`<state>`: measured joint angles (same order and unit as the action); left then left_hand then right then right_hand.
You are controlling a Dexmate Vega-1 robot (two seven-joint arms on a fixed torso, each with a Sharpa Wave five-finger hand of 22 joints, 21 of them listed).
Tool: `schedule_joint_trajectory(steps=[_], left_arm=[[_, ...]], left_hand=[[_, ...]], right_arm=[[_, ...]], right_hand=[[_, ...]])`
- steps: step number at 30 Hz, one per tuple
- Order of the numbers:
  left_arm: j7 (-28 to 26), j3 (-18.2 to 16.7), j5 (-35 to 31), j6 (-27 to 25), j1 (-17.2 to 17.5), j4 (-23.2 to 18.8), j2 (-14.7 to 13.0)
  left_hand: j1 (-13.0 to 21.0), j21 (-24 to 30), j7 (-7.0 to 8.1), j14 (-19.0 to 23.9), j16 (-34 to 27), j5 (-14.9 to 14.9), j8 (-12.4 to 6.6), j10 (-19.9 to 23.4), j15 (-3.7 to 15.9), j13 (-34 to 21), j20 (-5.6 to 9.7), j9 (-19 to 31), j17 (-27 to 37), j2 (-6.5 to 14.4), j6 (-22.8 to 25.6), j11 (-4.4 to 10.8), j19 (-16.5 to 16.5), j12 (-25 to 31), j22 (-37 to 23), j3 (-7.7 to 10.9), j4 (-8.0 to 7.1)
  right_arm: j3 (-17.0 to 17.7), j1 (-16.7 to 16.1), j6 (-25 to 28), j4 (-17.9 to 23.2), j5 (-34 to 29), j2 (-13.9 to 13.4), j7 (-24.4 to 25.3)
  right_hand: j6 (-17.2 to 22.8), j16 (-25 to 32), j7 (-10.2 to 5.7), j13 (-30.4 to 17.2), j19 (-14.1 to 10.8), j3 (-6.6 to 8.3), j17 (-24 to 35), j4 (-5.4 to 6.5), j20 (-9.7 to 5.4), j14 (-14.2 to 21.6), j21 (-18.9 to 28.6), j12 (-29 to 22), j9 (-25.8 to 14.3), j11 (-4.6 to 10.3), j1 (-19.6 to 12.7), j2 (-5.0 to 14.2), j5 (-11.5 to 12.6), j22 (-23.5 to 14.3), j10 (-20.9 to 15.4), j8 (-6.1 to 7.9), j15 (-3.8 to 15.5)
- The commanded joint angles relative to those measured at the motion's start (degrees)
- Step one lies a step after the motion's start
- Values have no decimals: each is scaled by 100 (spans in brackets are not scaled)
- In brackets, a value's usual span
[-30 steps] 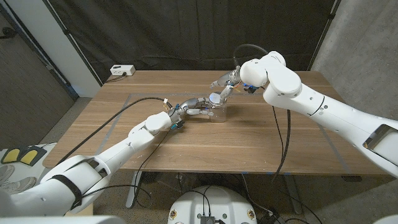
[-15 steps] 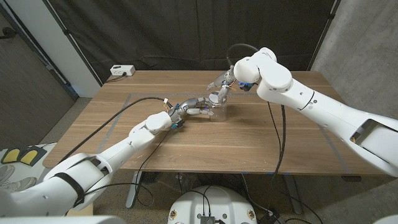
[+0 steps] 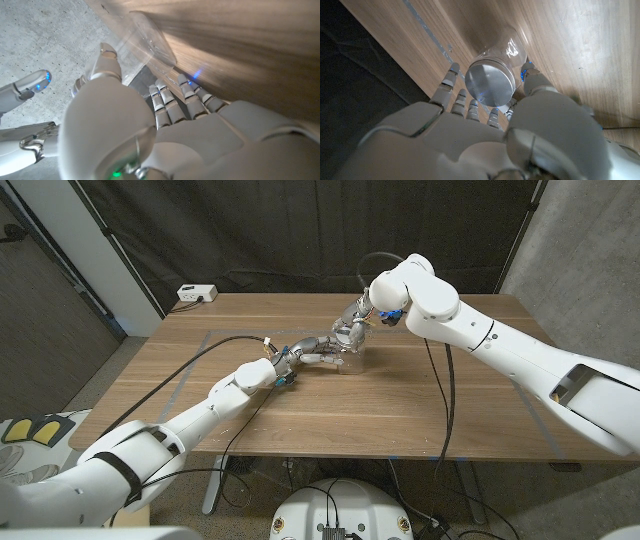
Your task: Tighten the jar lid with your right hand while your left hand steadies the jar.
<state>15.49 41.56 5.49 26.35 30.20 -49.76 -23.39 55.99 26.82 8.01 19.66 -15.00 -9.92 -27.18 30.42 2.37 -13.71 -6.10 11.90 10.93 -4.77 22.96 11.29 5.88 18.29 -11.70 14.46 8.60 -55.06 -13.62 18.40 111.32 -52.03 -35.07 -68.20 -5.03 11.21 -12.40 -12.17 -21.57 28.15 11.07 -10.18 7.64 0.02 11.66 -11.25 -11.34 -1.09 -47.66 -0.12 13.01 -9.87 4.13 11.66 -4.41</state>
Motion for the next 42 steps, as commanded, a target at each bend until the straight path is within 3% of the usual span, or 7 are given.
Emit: schedule_joint_trajectory(steps=[1, 9, 14, 20, 24, 33, 42], left_arm=[[17, 41, -46, 5, -29, 46, 21], [-4, 62, -100, -52, 12, -77, -29], [-39, 42, -101, -60, 40, -175, -52], [-58, 38, -121, -103, 54, -245, -79], [-51, 37, -110, -88, 49, -220, -61], [-95, 31, -136, -136, 90, -321, -101], [-121, 32, -146, -146, 89, -307, -87]], left_hand=[[568, 22, 57, -4, 3, -37, -94, 202, 520, -164, -88, 3, -7, 623, 789, -59, -38, 11, -19, 14, -24], [567, 18, 58, -31, 20, -36, -92, 201, 532, -175, -89, 3, -6, 637, 786, -69, -55, -14, -19, -3, -31], [565, 16, 59, -31, 29, -35, -94, 216, 544, -183, -85, 3, -9, 632, 794, -64, -64, -28, -18, -22, -31], [569, 12, 52, -37, 38, -37, -82, 206, 540, -191, -89, 2, -8, 643, 765, -91, -75, -49, -17, -34, -33], [579, 10, 46, -38, 44, -37, -83, 200, 543, -197, -91, 3, -9, 647, 769, -90, -84, -63, -17, -40, -29], [579, 8, 36, -42, 55, -36, -84, 215, 541, -208, -97, 3, -10, 651, 775, -88, -92, -78, -16, -58, -31], [599, 8, 55, -38, 65, -37, -87, 241, 544, -222, -95, 2, -10, 671, 787, -65, -96, -95, -16, -70, -27]], right_arm=[[-74, 89, -224, -241, 149, 128, 33], [-21, 62, -260, -320, 247, 150, 300], [-123, 180, -219, -489, 258, 241, 140], [-193, 227, -192, -589, 297, 287, 94], [-217, 228, -158, -617, 322, 308, 112], [-227, 187, -60, -679, 383, 338, 243], [-131, 58, 169, -756, 609, 367, 566]], right_hand=[[103, 53, -21, -1, -115, 35, 13, 1, -133, 42, 22, -65, -24, 53, -226, 36, 35, 1, -64, 53, 66], [568, 203, -20, 11, -719, -43, 17, 52, -202, 532, 121, -199, -27, 162, -656, 134, 39, 10, -533, 189, 309], [607, 253, -23, 13, -1078, -135, 16, 50, -246, 749, 186, -193, -24, 173, -809, 118, 45, 6, -616, 163, 393], [917, 384, -15, 5, -1762, -399, 43, 121, -537, 1218, 301, -288, -37, 231, -940, 97, 58, 1, -1053, 217, 557], [1219, 452, -11, -4, -1941, -559, 60, 172, -671, 1432, 299, -349, -54, 230, -927, 90, 65, -2, -1314, 306, 671], [1936, 732, -14, -36, -2723, -957, 128, 192, -1254, 2105, 437, -438, -95, 199, -1188, 213, 115, -33, -2001, 481, 1035], [2418, 960, 251, -43, -3145, -1219, 188, 400, -1415, 2653, 553, -482, -113, -19, -1007, 364, 109, -50, -2435, 605, 1123]])
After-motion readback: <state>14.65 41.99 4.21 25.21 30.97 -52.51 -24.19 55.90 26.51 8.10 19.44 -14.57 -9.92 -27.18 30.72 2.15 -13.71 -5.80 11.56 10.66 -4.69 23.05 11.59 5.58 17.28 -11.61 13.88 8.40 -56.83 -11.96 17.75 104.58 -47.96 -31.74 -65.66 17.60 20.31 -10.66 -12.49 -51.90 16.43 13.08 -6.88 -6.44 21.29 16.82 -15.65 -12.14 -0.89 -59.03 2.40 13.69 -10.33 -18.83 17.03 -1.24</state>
